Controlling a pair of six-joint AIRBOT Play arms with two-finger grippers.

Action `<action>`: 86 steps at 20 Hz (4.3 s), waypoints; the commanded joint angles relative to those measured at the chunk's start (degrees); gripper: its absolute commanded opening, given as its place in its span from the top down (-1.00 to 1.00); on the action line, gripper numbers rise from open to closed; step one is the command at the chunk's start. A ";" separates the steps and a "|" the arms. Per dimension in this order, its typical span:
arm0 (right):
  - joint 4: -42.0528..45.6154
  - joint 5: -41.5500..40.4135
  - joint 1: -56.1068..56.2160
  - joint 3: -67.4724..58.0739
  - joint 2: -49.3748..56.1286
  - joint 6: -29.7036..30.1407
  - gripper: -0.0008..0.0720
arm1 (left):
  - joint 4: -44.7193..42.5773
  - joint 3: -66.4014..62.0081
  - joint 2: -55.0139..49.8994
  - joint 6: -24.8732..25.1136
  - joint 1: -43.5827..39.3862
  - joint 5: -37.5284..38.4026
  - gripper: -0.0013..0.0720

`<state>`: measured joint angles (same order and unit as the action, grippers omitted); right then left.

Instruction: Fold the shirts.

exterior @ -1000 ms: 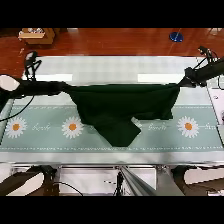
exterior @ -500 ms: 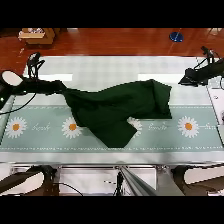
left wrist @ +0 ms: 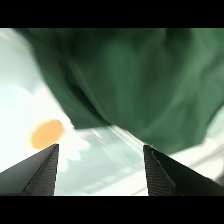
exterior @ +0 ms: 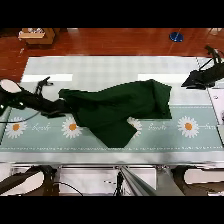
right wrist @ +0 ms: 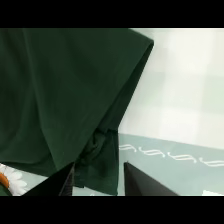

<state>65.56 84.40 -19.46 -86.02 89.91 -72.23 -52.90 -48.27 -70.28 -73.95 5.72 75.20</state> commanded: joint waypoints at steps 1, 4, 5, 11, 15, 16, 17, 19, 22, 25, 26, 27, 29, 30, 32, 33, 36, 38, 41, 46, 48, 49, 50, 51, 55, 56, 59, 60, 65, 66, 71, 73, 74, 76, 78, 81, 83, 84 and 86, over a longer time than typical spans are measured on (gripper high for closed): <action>-0.15 -0.11 0.00 2.97 -0.26 0.17 -0.12 | 6.99 7.56 0.44 0.46 -2.56 -1.05 -0.76; -0.90 -0.22 0.00 4.96 -0.26 0.79 -0.12 | 10.14 10.67 -0.07 0.81 -7.08 -4.63 -0.76; -0.96 -0.26 0.00 5.40 -0.26 0.81 -0.12 | 10.97 11.06 -0.55 0.79 -8.81 -5.64 -0.76; -0.98 -0.46 0.00 5.92 -0.26 0.81 -0.12 | 14.62 11.23 -5.31 0.79 -15.54 -9.73 -0.76; -0.98 -0.63 0.00 5.92 -0.26 0.81 -0.12 | 15.52 11.21 -8.76 0.79 -16.11 -13.05 -0.76; -0.98 -0.63 0.00 5.92 -0.26 0.79 -0.12 | 16.48 11.21 -9.64 0.81 -16.11 -13.99 -0.75; -0.98 -0.63 0.00 5.92 -0.26 0.79 -0.12 | 17.92 11.21 -10.43 0.81 -16.11 -15.32 -0.69; -0.98 -0.63 0.00 5.92 -0.26 0.79 -0.12 | 21.00 11.19 -11.50 0.83 -16.11 -17.88 -0.23; -0.96 -0.50 0.00 5.92 -0.26 0.48 -0.12 | 22.10 11.15 -11.96 0.87 -16.09 -19.21 0.51; -0.50 0.74 -0.02 5.97 -0.26 0.31 -0.13 | 22.10 11.15 -11.96 4.61 -16.09 -15.39 0.88; -0.55 0.96 -0.02 6.34 -0.26 0.31 -0.23 | 22.08 11.15 -11.93 5.05 -16.09 -13.88 0.88; -0.79 1.29 -0.02 7.34 -0.26 0.31 -0.28 | 22.10 11.15 -11.87 5.79 -16.09 -12.46 0.88; -3.67 1.55 0.00 11.23 -0.26 0.85 -0.36 | 22.08 11.15 -11.74 6.67 -16.06 -10.60 0.88; -5.75 1.44 0.00 13.51 -0.26 1.73 -0.36 | 22.10 11.15 -11.72 6.91 -16.09 -10.19 0.88; -9.86 0.50 0.04 18.51 -0.26 3.80 -0.36 | 22.10 11.15 -11.65 6.91 -16.09 -9.99 0.88; -10.88 -0.33 0.04 20.52 -0.26 4.37 -0.36 | 22.10 11.15 -11.58 6.91 -16.09 -10.01 0.88; -13.55 -2.78 0.61 24.39 -0.26 6.05 -0.36 | 22.10 11.15 -11.58 6.88 -16.09 -9.99 0.88; -13.79 -3.93 2.69 25.59 -0.26 7.04 -0.55 | 22.10 11.15 -11.58 6.88 -16.09 -9.99 0.88; -12.94 -9.38 7.37 26.77 -0.24 6.60 -0.55 | 22.12 11.15 -11.58 6.88 -16.09 -9.97 0.88; -10.93 -14.84 10.84 26.75 -0.42 2.71 0.93 | 23.02 10.82 -11.54 9.18 -15.61 -7.45 0.88; -10.95 -13.86 9.38 26.75 -2.14 2.71 0.93 | 23.39 9.31 -11.15 10.58 -14.84 -4.46 0.88; -11.02 -13.57 8.57 26.75 -3.72 2.80 0.93 | 23.43 8.35 -10.47 10.56 -14.40 -3.41 0.89; -11.06 -13.38 7.72 26.73 -5.95 3.23 0.93 | 23.47 7.19 -9.25 10.54 -13.84 -2.54 0.89; -11.06 -13.31 7.02 26.73 -8.44 3.82 0.93 | 23.63 5.84 -7.74 10.54 -13.35 -1.84 0.89; -11.10 -13.90 4.66 26.69 -22.01 5.51 0.93 | 26.93 -2.89 1.20 10.47 -10.40 1.55 0.89; -11.13 -14.49 4.26 26.67 -25.46 5.49 0.93 | 28.06 -5.84 3.65 10.19 -9.42 2.32 0.89; -11.37 -15.45 4.17 24.44 -34.40 5.18 0.93 | 29.49 -14.99 9.46 7.58 -6.62 2.99 0.89; -11.41 -15.43 4.17 22.64 -36.72 4.39 0.93 | 29.49 -18.49 11.08 6.82 -5.68 2.99 0.89; -11.41 -17.64 4.17 7.76 -43.67 -1.11 0.93 | 29.46 -38.36 15.93 6.14 -0.94 2.84 0.89; -11.32 -18.40 4.17 4.11 -44.30 -2.12 0.93 | 29.40 -42.99 16.39 5.81 0.11 2.78 0.89; -5.46 -20.74 4.17 -14.97 -45.13 -7.76 0.93 | 26.88 -61.64 19.63 0.09 5.77 -3.85 0.89; -0.61 -20.09 4.17 -21.46 -45.13 -9.86 0.94 | 21.38 -67.78 21.22 -2.95 6.95 -4.68 0.89; 1.46 -19.58 4.17 -24.24 -45.16 -10.64 0.94 | 18.03 -70.29 22.05 -4.79 7.02 -4.66 0.89; 4.57 -16.22 4.17 -30.01 -45.16 -11.58 0.94 | 11.50 -72.87 24.96 -8.17 7.02 -4.09 0.89; 6.69 -10.16 4.17 -33.92 -45.53 -12.66 0.94 | 5.53 -72.87 28.48 -12.11 7.02 -0.07 0.89; 10.64 0.31 4.17 -34.38 -48.15 -13.14 0.94 | -2.60 -72.87 32.22 -16.24 7.02 12.48 0.90; 14.12 7.10 4.17 -34.38 -49.51 -13.07 0.94 | -5.53 -72.87 33.62 -17.03 6.99 19.61 0.89; 15.74 10.08 4.24 -34.38 -49.99 -13.03 0.94 | -5.68 -72.87 33.88 -17.07 6.99 22.88 0.89; 17.09 14.03 5.57 -34.38 -50.38 -13.25 0.94 | -5.66 -72.74 33.79 -18.12 7.02 29.46 0.90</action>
<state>78.52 89.49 -14.79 -119.85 40.56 -85.03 -54.94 -120.86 -37.52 -89.80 12.67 93.67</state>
